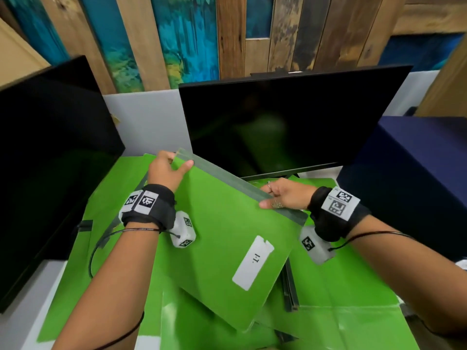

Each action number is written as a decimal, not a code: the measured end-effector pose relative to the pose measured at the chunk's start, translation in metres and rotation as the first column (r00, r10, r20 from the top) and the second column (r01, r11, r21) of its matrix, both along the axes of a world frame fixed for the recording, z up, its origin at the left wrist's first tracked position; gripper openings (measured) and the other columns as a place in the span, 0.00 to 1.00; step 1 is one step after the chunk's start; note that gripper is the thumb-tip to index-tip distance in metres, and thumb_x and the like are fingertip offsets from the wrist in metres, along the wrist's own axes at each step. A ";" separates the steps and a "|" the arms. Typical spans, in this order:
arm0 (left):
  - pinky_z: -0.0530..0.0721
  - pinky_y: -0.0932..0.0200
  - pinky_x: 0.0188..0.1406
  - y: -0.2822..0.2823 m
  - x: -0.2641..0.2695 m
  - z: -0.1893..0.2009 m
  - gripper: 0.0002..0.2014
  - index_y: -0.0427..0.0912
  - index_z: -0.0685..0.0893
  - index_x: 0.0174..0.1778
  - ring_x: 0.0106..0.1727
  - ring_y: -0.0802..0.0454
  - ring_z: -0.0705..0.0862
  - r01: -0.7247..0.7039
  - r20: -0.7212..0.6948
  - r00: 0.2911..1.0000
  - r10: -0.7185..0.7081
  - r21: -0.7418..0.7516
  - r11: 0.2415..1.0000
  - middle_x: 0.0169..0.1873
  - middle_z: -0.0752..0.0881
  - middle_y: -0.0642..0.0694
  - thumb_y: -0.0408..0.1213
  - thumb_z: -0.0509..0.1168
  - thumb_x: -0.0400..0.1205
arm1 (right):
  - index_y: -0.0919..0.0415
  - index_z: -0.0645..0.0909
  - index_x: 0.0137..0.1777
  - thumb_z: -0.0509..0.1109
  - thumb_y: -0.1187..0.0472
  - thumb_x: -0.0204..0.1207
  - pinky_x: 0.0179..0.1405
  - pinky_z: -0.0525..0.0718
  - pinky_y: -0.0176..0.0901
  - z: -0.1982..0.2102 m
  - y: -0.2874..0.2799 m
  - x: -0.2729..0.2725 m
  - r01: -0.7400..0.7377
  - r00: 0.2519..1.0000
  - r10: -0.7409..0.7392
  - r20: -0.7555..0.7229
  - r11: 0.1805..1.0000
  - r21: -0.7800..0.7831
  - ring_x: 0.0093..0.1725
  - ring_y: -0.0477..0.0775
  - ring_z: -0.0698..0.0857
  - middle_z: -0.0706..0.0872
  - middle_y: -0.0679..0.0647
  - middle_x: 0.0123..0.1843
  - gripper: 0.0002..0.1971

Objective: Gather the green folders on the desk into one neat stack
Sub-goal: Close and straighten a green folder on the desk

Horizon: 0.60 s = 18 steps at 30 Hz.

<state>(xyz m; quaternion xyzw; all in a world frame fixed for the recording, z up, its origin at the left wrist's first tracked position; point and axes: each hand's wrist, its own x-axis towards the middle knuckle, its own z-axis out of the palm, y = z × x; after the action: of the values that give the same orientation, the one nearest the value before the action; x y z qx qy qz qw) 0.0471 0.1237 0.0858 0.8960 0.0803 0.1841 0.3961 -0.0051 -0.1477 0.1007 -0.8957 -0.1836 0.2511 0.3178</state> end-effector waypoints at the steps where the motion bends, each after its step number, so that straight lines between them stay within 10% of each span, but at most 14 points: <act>1: 0.78 0.51 0.56 0.001 -0.003 -0.004 0.28 0.28 0.76 0.57 0.58 0.38 0.83 -0.012 -0.011 1.000 0.012 -0.051 0.999 0.54 0.85 0.31 0.42 0.77 0.70 | 0.58 0.72 0.40 0.67 0.60 0.79 0.30 0.69 0.34 -0.006 -0.001 0.003 -0.027 0.996 0.039 0.083 0.990 -0.141 0.28 0.41 0.72 0.70 0.46 0.29 0.08; 5: 0.78 0.45 0.66 -0.006 -0.012 -0.010 0.32 0.39 0.71 0.66 0.64 0.41 0.80 0.163 -0.095 0.984 -0.152 0.122 0.979 0.63 0.82 0.40 0.43 0.77 0.69 | 0.64 0.76 0.62 0.62 0.60 0.82 0.46 0.75 0.41 -0.021 -0.002 0.014 0.013 0.983 0.048 0.175 0.944 -0.331 0.46 0.55 0.80 0.80 0.57 0.46 0.12; 8: 0.59 0.38 0.78 -0.027 -0.019 -0.010 0.24 0.49 0.75 0.67 0.72 0.47 0.74 0.378 -0.232 0.925 -0.300 0.515 0.769 0.67 0.79 0.48 0.53 0.67 0.76 | 0.65 0.70 0.72 0.60 0.60 0.83 0.63 0.78 0.48 -0.023 -0.004 0.020 0.041 0.988 0.017 0.155 0.929 -0.368 0.59 0.60 0.81 0.81 0.62 0.62 0.19; 11: 0.43 0.37 0.80 -0.048 -0.022 -0.007 0.16 0.51 0.79 0.61 0.64 0.50 0.80 0.410 -0.276 0.911 -0.308 0.700 0.585 0.56 0.85 0.51 0.53 0.55 0.84 | 0.66 0.72 0.70 0.60 0.61 0.83 0.60 0.74 0.42 -0.018 -0.006 0.025 0.014 0.988 0.043 0.147 0.930 -0.367 0.53 0.53 0.78 0.81 0.62 0.61 0.18; 13: 0.54 0.46 0.80 -0.055 -0.019 0.001 0.15 0.48 0.82 0.54 0.54 0.48 0.85 0.346 -0.183 0.925 -0.332 0.765 0.543 0.48 0.89 0.47 0.47 0.52 0.86 | 0.62 0.75 0.64 0.60 0.62 0.83 0.50 0.71 0.38 -0.015 -0.009 0.028 0.001 0.987 0.051 0.152 0.946 -0.325 0.49 0.50 0.75 0.81 0.62 0.52 0.12; 15: 0.77 0.52 0.60 -0.055 -0.019 0.011 0.14 0.45 0.83 0.53 0.49 0.43 0.85 0.321 -0.164 0.936 -0.312 0.762 0.563 0.44 0.89 0.42 0.44 0.53 0.86 | 0.60 0.77 0.54 0.59 0.62 0.83 0.45 0.67 0.37 -0.012 -0.010 0.030 0.013 0.984 0.032 0.173 0.968 -0.251 0.46 0.51 0.74 0.77 0.55 0.40 0.06; 18: 0.77 0.54 0.43 -0.054 -0.015 0.021 0.12 0.44 0.83 0.50 0.50 0.38 0.84 0.331 -0.187 0.938 -0.292 0.733 0.594 0.44 0.88 0.37 0.41 0.55 0.85 | 0.63 0.79 0.52 0.60 0.55 0.83 0.42 0.67 0.38 -0.007 -0.013 0.031 0.079 0.964 -0.023 0.263 0.976 -0.202 0.43 0.52 0.74 0.74 0.52 0.37 0.12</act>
<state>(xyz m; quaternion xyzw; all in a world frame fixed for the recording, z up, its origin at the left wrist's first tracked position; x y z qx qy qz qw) 0.0323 0.0700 0.1069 0.9825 -0.1516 0.1072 0.0116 0.0258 -0.1610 0.0932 -0.9539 -0.1726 0.1414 0.2007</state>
